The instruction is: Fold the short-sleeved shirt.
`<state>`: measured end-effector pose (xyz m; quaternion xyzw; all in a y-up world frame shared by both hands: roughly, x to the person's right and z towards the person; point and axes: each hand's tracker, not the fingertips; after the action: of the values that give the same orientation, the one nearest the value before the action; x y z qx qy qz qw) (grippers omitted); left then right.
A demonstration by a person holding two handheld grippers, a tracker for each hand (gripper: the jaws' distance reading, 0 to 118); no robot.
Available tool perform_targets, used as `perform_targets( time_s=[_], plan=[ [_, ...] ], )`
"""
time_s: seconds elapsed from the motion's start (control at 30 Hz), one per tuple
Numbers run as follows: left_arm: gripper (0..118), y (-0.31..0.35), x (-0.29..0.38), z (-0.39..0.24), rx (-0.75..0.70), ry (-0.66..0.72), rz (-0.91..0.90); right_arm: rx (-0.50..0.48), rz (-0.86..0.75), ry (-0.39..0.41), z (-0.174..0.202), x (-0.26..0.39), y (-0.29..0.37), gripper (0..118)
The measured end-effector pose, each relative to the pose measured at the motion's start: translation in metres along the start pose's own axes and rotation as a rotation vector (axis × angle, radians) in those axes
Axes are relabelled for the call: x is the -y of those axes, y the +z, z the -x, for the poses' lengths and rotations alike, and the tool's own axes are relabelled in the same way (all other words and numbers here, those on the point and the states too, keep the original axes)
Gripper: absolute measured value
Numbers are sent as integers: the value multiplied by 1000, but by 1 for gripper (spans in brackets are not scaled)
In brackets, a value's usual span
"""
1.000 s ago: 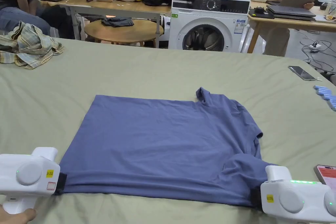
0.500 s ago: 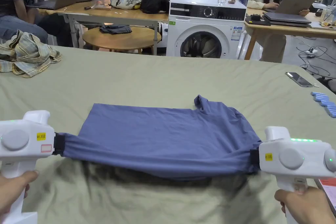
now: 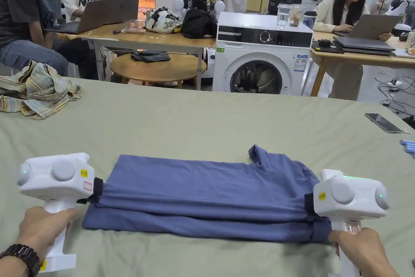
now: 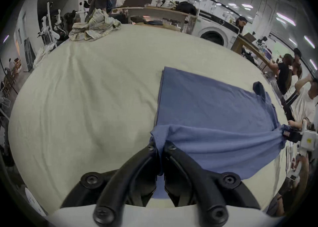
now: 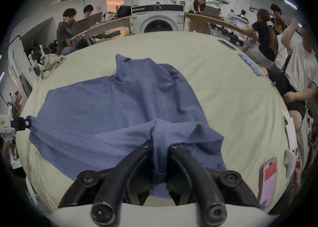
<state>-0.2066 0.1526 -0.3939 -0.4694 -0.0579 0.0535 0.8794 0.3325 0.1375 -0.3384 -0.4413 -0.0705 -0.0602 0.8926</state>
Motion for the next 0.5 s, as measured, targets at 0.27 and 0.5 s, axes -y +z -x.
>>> perform_targets(
  time_s=[0.27, 0.5],
  plan=[
    [6, -6, 2, -9, -17, -4, 17, 18, -70, 2, 5, -2, 8, 27],
    [43, 50, 21, -23, 56, -57, -228, 53, -353, 6, 34, 22, 67, 47]
  ],
)
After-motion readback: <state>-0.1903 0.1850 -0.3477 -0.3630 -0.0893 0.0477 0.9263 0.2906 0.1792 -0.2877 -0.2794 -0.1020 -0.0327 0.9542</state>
